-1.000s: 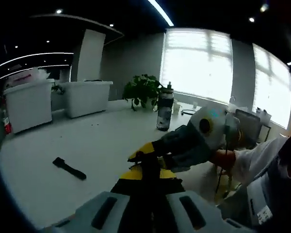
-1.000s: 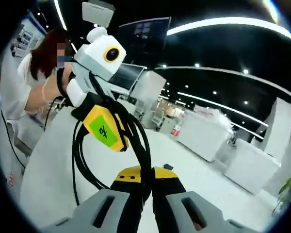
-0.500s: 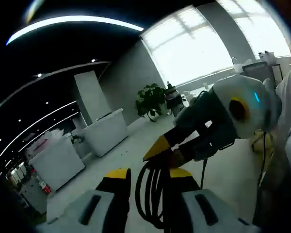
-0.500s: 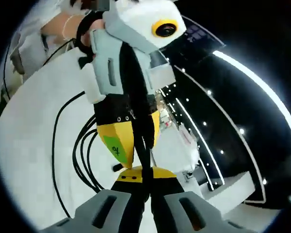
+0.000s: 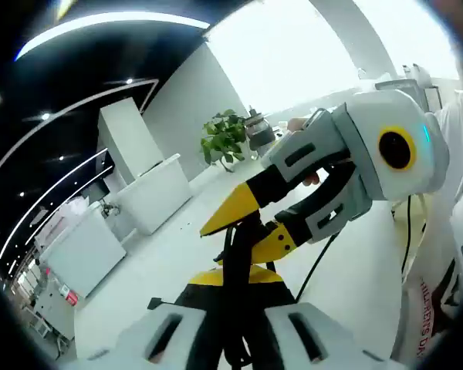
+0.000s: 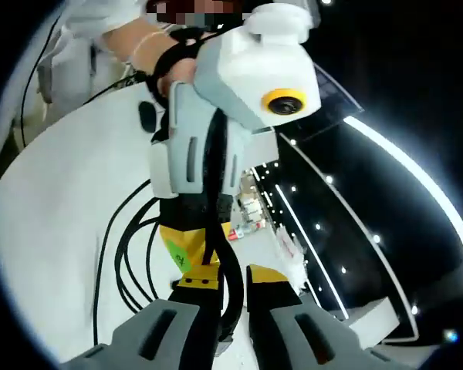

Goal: Coil the Type-C to USB data cable on the desktop and secure it with Velcro straps.

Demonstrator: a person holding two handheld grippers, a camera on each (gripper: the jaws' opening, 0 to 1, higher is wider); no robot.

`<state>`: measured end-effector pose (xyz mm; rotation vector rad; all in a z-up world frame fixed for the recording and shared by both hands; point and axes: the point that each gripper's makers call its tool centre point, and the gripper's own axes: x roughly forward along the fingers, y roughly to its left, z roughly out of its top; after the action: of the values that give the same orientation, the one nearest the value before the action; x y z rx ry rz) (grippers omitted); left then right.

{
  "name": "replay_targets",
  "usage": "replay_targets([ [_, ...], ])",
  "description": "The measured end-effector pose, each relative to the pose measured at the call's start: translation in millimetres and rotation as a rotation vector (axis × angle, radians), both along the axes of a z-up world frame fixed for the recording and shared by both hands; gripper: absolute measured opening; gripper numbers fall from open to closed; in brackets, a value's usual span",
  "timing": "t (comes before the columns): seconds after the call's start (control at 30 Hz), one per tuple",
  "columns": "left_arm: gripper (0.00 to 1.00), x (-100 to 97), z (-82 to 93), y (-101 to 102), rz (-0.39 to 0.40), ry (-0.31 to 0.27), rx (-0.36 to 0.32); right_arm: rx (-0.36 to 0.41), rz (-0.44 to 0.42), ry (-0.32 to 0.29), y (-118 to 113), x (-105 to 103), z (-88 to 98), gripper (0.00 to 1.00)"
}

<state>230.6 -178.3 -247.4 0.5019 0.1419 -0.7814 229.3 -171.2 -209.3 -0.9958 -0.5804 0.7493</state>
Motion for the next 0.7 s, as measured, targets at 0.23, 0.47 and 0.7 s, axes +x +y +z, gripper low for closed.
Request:
replay_targets([
  [0.23,0.07,24.3,13.7,25.6,0.117,0.061,-0.161,0.543,-0.039,0.437,-67.8,29.4,10.6,0.24],
  [0.47,0.07,33.9,16.5,32.0,0.168,0.066,-0.185,0.882,-0.114,0.741,-122.6,14.1,-40.9,0.23],
  [0.7,0.07,29.4,20.2,32.0,0.171,0.054,-0.206,0.906,-0.254,1.026,-123.9,16.6,-117.5,0.22],
])
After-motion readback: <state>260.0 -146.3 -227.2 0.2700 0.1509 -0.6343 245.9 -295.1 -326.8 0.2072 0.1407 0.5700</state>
